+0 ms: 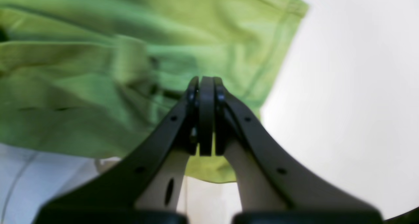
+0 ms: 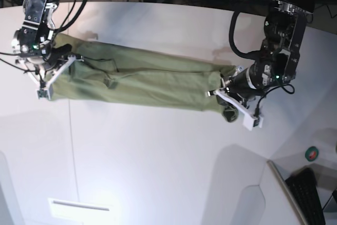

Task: Layout the t-shirt on the table in an organized manner, then fold the t-shirt properly
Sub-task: 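Hold the strip end with the right gripper and fold the left gripper's end toward it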

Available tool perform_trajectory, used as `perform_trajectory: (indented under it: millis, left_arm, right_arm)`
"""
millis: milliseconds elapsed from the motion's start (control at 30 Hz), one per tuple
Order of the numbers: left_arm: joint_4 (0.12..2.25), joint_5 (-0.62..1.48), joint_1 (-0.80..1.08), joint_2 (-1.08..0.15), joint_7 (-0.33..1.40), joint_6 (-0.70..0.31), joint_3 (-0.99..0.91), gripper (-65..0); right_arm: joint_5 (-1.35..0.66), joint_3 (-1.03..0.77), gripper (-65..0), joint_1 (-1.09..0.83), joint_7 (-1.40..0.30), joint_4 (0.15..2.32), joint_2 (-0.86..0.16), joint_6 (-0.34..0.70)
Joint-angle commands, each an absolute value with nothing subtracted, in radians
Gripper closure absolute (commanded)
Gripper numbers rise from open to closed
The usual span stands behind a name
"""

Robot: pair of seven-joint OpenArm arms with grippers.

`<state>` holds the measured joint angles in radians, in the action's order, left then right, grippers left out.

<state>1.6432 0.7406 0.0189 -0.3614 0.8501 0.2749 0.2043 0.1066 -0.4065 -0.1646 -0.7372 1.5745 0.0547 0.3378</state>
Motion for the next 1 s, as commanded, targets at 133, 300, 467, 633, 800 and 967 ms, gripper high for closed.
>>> perform_trajectory:
  millis: [133,300,467,633,800,967]
  left_arm:
    - [1.649,0.759,-0.068,-0.341,0.843,0.323,0.412,0.0]
    - [1.596,0.751,-0.111,-0.268,0.843,0.323,0.483,0.0]
    - [1.494,0.751,-0.165,-0.206,0.843,0.323,0.579,0.0]
    - [1.412,0.751,-0.203,-0.15,0.843,0.323,0.622,0.0]
    - [1.374,0.751,-0.228,-0.133,0.842,0.323,0.625,0.0]
    - [1.372,0.751,-0.232,-0.122,0.842,0.323,0.625,0.0]
  right_arm:
    - [0.105,-0.412,0.0,-0.154,-0.725,1.593,0.045,0.334]
    - [0.105,-0.409,0.0,-0.154,-0.727,1.592,0.044,0.334]
    - [0.105,-0.41,0.0,-0.154,-0.727,1.592,0.044,0.334]
    - [0.105,-0.412,0.0,-0.154,-0.727,1.592,0.044,0.334]
    - [0.105,-0.412,0.0,-0.154,-0.727,1.592,0.044,0.334]
    - [0.105,-0.412,0.0,-0.154,-0.727,1.593,0.044,0.334]
